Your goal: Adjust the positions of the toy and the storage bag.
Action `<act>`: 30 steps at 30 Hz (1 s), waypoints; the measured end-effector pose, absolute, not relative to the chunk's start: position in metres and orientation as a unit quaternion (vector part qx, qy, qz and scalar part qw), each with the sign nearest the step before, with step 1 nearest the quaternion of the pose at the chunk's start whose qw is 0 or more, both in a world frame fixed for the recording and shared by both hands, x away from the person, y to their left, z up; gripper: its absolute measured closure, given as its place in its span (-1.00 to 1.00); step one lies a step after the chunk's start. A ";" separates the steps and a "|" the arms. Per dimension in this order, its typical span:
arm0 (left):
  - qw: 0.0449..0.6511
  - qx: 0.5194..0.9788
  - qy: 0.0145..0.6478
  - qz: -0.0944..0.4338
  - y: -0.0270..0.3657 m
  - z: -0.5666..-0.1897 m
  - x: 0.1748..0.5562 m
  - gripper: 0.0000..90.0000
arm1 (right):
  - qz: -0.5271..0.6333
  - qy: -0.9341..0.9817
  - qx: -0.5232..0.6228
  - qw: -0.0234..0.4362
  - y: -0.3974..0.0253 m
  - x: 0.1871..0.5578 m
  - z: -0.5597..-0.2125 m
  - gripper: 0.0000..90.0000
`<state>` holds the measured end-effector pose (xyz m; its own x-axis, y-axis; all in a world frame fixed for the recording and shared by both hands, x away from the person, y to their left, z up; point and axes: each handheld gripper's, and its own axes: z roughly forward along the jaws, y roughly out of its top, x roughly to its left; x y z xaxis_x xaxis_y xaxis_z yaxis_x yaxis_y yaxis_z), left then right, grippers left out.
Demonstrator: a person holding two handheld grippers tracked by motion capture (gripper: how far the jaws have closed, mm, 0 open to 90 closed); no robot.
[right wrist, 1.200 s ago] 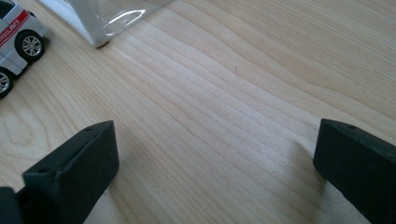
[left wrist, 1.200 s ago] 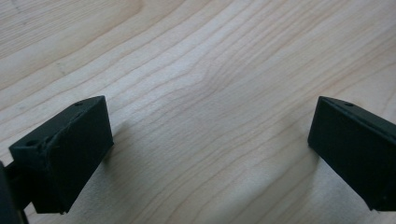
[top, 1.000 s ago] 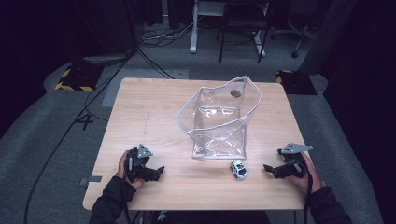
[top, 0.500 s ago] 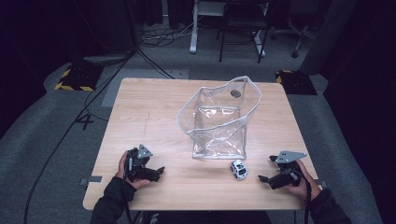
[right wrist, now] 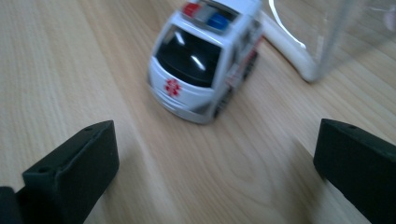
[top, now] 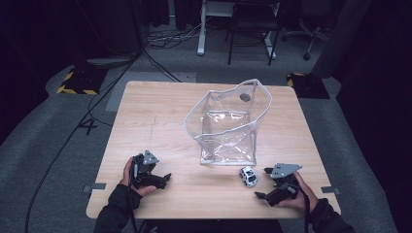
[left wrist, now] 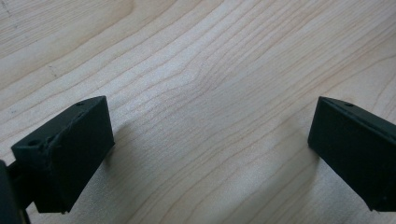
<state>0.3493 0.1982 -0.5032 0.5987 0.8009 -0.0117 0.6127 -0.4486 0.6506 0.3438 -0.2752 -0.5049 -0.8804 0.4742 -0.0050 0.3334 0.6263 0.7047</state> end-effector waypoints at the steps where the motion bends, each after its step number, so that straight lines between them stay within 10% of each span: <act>1: 0.313 0.838 0.422 0.150 0.198 -0.503 0.349 -0.99 | 0.369 0.897 0.225 0.095 -0.275 0.344 -0.505 -0.99; 23: 0.312 0.838 0.422 0.151 0.198 -0.503 0.349 -0.99 | 0.367 0.889 0.249 0.116 -0.212 0.352 -0.505 -0.90; 27: 0.312 0.838 0.423 0.150 0.198 -0.503 0.349 -0.99 | 0.396 0.865 0.280 0.130 -0.220 0.354 -0.503 -0.04; 30: 0.313 0.838 0.422 0.150 0.198 -0.503 0.349 -0.99 | 0.399 0.864 0.276 0.134 -0.224 0.355 -0.502 0.04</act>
